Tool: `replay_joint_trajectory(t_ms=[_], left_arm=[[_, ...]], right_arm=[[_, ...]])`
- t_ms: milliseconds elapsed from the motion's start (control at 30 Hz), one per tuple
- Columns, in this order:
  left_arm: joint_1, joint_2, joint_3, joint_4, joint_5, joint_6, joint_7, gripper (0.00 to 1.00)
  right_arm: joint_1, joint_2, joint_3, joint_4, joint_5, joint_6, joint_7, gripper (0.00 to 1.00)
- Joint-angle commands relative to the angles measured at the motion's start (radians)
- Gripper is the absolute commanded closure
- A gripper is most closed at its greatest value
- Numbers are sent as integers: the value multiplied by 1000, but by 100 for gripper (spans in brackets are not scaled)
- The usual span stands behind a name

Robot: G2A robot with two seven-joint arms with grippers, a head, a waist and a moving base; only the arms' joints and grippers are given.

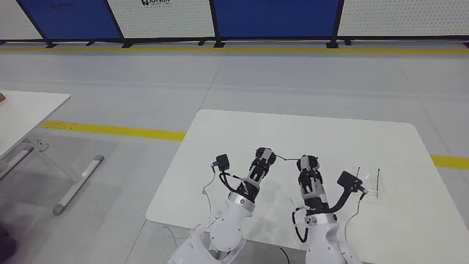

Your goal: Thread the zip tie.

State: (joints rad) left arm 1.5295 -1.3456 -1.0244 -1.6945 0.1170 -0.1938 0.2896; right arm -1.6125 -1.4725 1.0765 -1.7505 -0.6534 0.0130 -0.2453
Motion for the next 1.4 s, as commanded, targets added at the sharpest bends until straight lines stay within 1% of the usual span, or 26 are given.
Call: replay_joint_trajectory(t_ms=[0, 133, 467, 700, 800, 967, 1133, 1233, 1367], left_arm=[[0, 0, 0, 0, 0, 0, 0, 100], [0, 0, 0, 0, 0, 0, 0, 100], [0, 0, 0, 0, 0, 0, 0, 100], [0, 0, 0, 0, 0, 0, 0, 100], [0, 0, 0, 0, 0, 0, 0, 100], [-1, -3, 1, -6, -26, -2, -8, 100], [5, -5, 1, -18, -56, -9, -23, 100], [12, -6, -2, -29, -93, -12, -39, 100], [17, -6, -8, -35, -104, -13, -48, 100]], right_arm=[[2, -1, -2, 2, 11, 4, 7, 100], [9, -3, -1, 5, 61, 4, 41, 100], [21, -8, -9, 23, 92, 10, 29, 100], [25, -11, -9, 22, 109, 9, 13, 100], [25, -11, -11, 22, 102, -1, 21, 100], [23, -11, -10, 21, 109, -9, 17, 100], [28, -12, -7, 30, 120, -12, 30, 100], [29, -12, -6, 32, 136, -38, 34, 100], [26, -11, 2, 29, 158, -58, 34, 100]])
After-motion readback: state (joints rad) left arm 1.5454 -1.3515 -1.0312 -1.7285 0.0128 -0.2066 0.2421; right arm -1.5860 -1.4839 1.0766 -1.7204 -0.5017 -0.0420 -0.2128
